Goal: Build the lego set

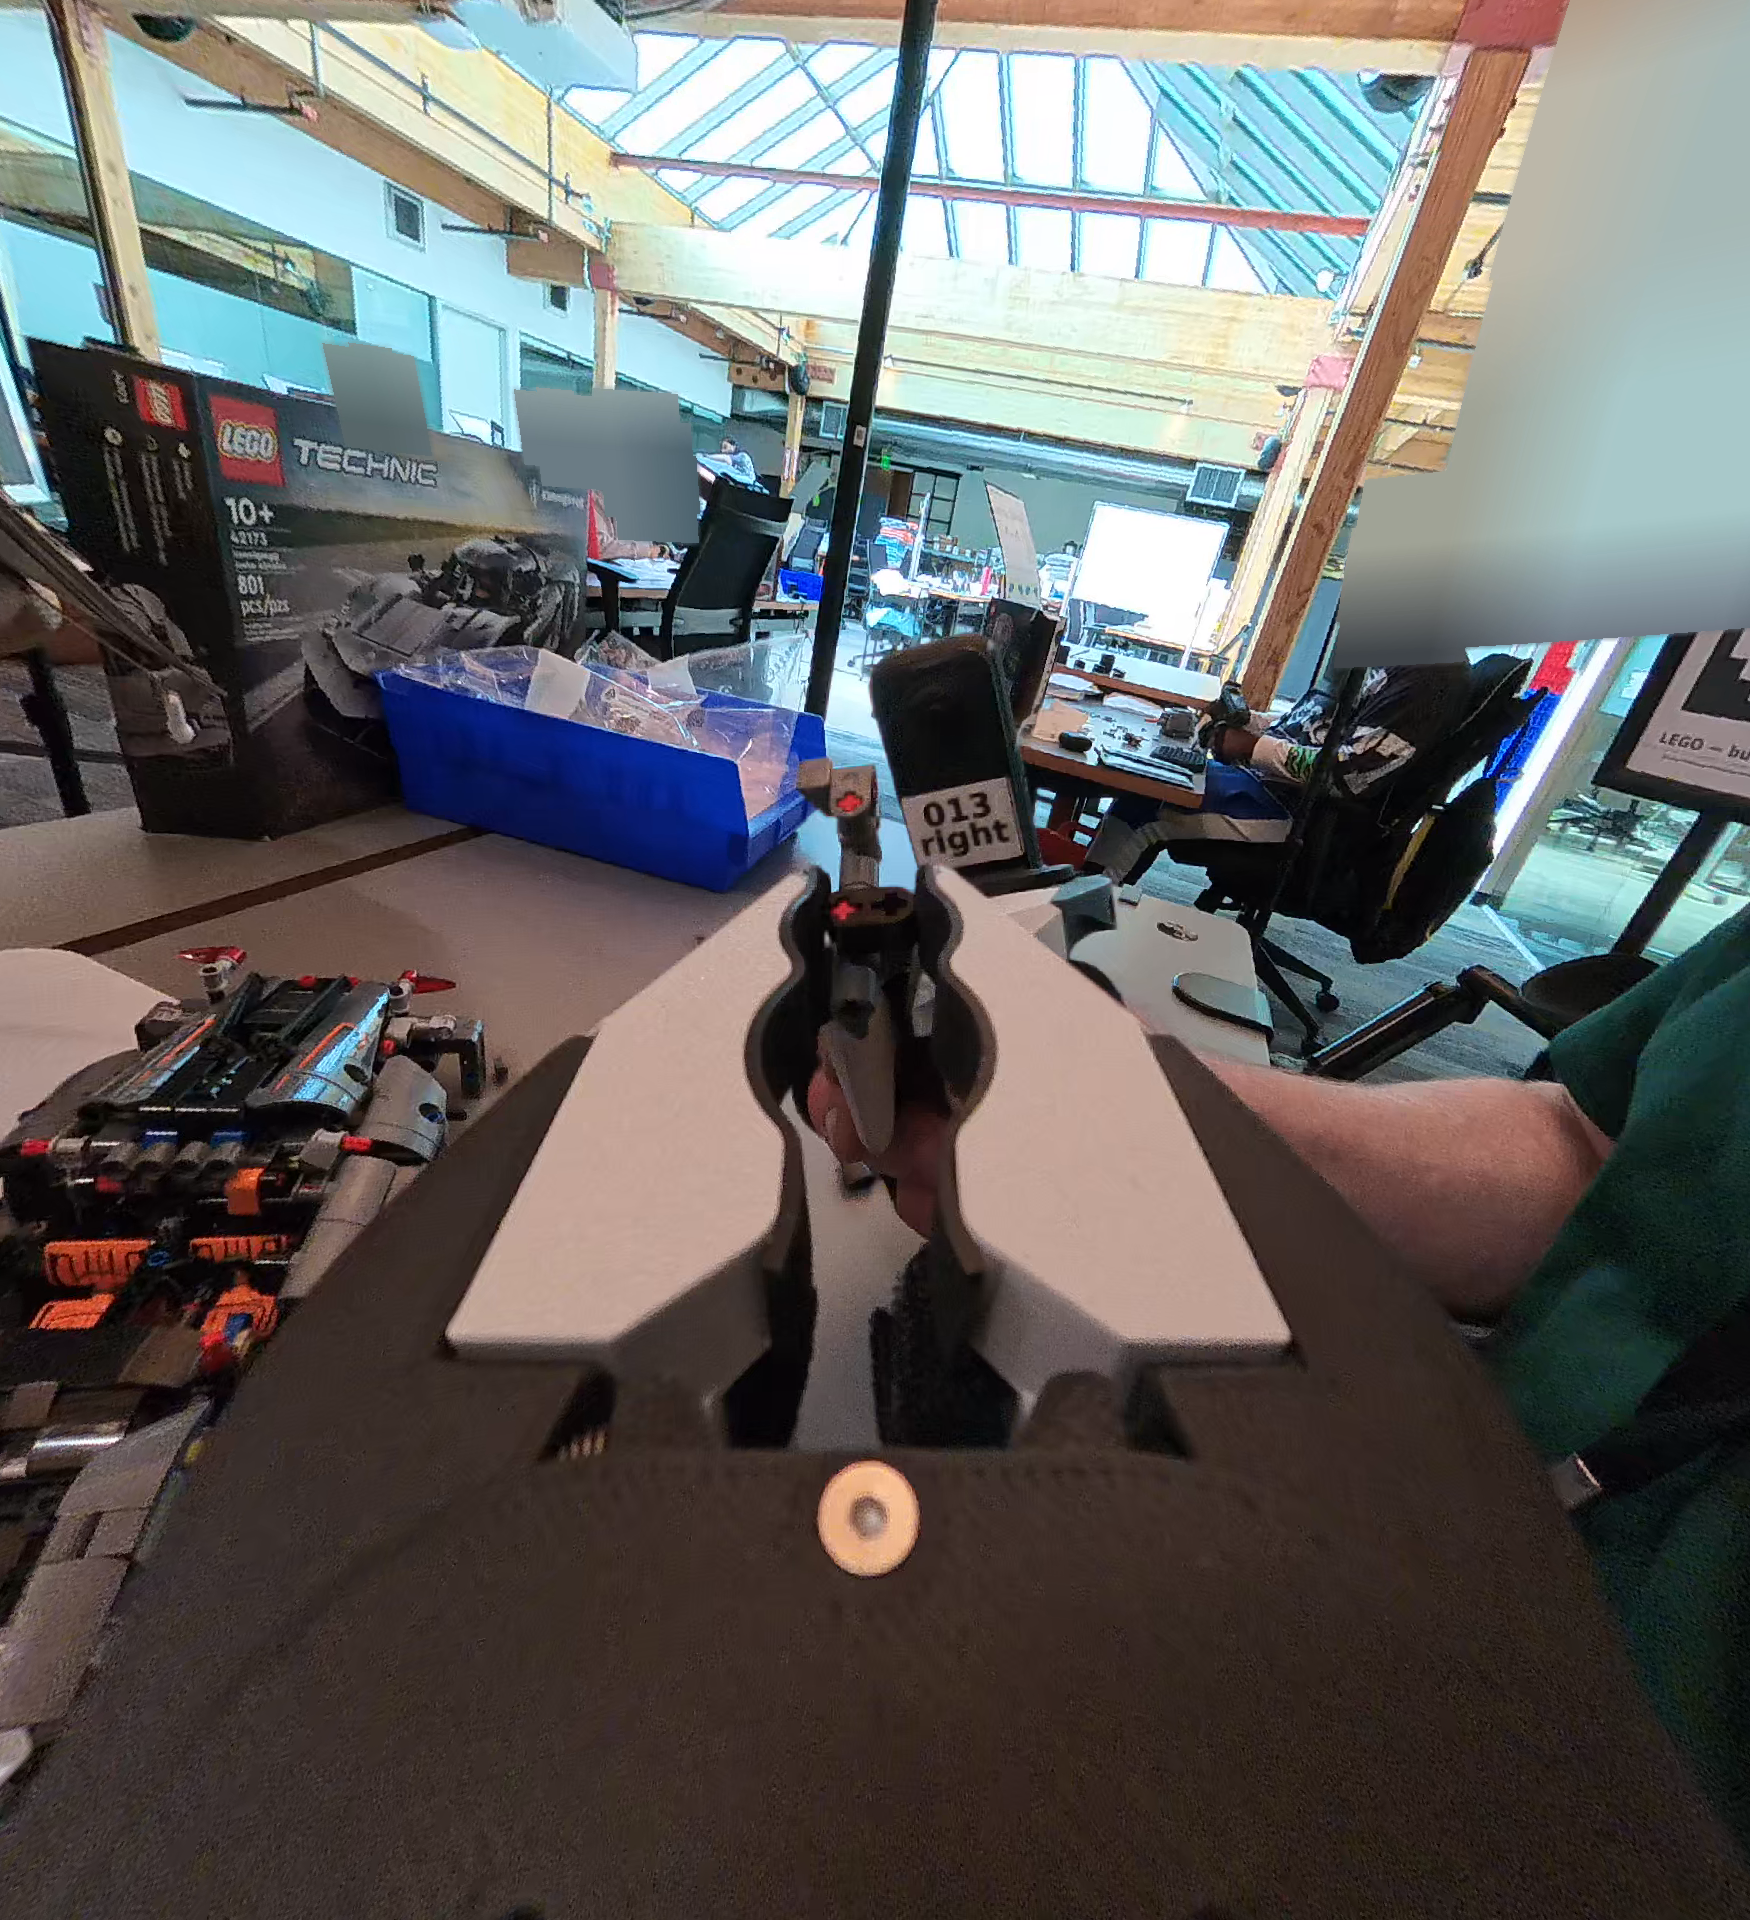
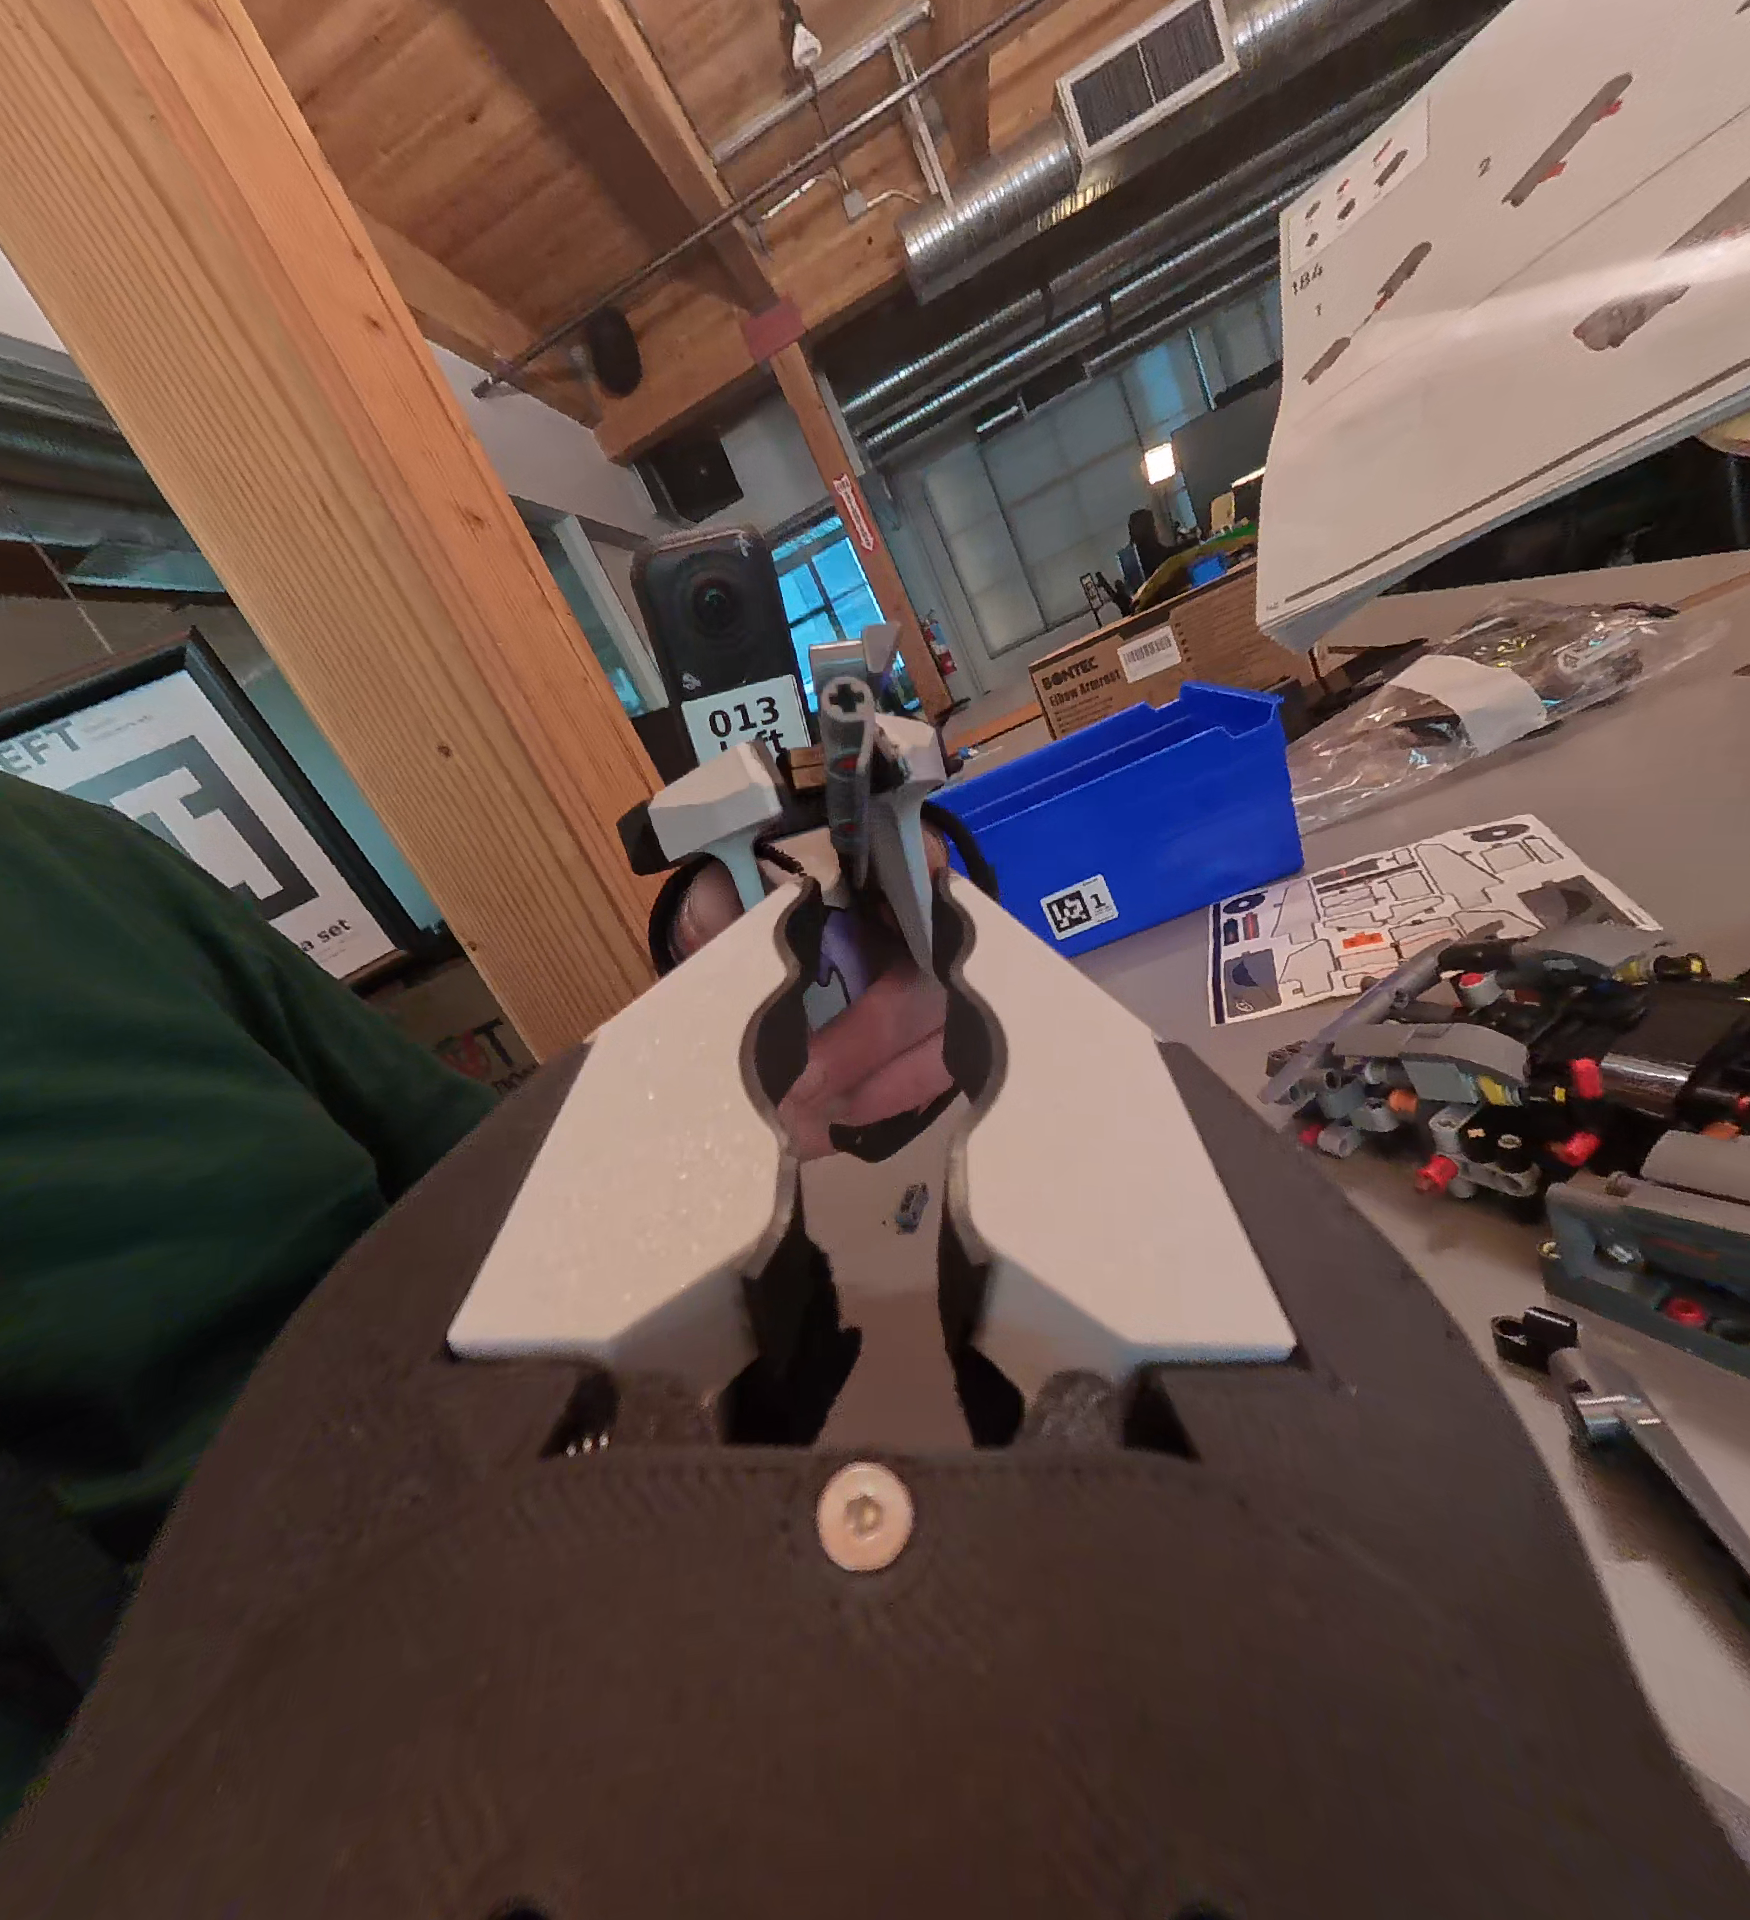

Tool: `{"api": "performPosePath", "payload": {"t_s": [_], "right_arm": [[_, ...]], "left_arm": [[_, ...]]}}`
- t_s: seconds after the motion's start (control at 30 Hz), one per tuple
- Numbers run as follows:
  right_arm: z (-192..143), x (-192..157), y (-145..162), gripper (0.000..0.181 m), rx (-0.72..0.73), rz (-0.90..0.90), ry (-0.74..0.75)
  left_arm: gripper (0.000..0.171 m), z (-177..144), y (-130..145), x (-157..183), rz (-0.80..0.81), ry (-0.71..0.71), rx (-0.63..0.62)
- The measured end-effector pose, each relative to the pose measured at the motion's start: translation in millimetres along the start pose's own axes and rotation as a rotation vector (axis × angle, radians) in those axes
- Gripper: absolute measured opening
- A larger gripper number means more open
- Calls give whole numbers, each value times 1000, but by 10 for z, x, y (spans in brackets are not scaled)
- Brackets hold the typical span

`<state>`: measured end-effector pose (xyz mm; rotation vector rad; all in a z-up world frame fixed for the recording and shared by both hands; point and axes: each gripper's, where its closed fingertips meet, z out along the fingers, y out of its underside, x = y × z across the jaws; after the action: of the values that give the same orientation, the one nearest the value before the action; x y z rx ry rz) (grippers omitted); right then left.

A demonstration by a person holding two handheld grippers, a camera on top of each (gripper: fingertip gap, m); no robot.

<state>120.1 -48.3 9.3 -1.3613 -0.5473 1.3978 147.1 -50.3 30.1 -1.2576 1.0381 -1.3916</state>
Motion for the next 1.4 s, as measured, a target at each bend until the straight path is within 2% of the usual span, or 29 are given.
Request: {"api": "performPosePath", "payload": {"t_s": [0.1, 0.2, 0.4, 0.53, 0.73, 0.9, 1.03, 1.3, 1.4], "right_arm": [[-48, 54, 20, 22, -22, -20, 51], [-139, 95, -62, 25, -19, -62, 104], [-226, 158, -260, 31, -33, -88, 137], [-191, 237, -233, 41, -82, 16, 132], [-87, 251, -171, 46, -70, 159, 74], [-8, 277, -155, 40, -78, 205, 40], [18, 276, -145, 25, -74, 248, -21], [0, 324, -155, 24, -31, 299, -88], [-53, 355, -182, 24, -15, 287, -78]], "left_arm": [[14, -39, -33, -28, 38, -25, -7], [15, -76, 17, -78, 146, -88, -91], [14, -161, 89, -310, 607, -388, -337], [14, -192, 39, -362, 874, -529, -438], [14, -172, 150, -411, 1054, -570, -565], [15, -106, 240, -353, 1146, -523, -596], [15, -105, 226, -339, 1131, -515, -570], [15, -97, 239, -389, 1117, -531, -553], [29, -87, 245, -382, 1070, -518, -522]]}}
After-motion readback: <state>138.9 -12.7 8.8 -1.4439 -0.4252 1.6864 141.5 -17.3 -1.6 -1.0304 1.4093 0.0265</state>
